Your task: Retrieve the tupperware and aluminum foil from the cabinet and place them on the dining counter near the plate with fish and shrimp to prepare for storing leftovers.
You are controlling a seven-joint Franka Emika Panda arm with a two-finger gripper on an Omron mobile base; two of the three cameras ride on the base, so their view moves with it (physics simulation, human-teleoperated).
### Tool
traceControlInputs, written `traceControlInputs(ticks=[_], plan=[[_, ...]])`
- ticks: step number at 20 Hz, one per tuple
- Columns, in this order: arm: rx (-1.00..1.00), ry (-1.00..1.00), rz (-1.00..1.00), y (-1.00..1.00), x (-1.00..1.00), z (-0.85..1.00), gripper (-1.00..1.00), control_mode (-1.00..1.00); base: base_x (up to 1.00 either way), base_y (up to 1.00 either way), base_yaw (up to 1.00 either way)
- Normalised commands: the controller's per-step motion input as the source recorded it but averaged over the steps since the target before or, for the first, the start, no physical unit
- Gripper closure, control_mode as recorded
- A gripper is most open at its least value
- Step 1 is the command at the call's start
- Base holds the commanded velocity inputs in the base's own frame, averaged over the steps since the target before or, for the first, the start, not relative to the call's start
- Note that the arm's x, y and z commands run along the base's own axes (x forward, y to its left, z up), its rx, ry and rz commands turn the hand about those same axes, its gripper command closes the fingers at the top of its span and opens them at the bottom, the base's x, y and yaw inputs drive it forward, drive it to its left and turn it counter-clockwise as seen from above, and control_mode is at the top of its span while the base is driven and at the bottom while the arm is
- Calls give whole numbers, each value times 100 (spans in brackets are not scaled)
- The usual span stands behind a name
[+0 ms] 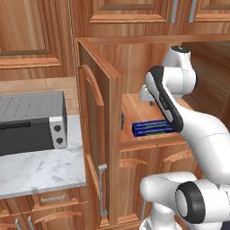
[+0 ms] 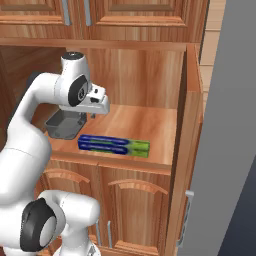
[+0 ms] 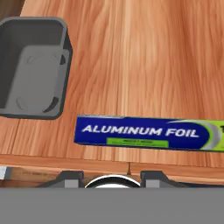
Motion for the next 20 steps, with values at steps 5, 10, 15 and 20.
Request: traceControlInputs(ticks=[5,10,15,20], plan=[[1,-2,-3,-18,-26,-29,-100,-100,0,0,0],[9,-3,-37,-20,-7,-47,-100,-100,0,0,0],[27,0,-63,-29,24,-33,-100,-100,0,0,0],[29,3,-57,-27,27,-44,-100,-100,0,0,0]])
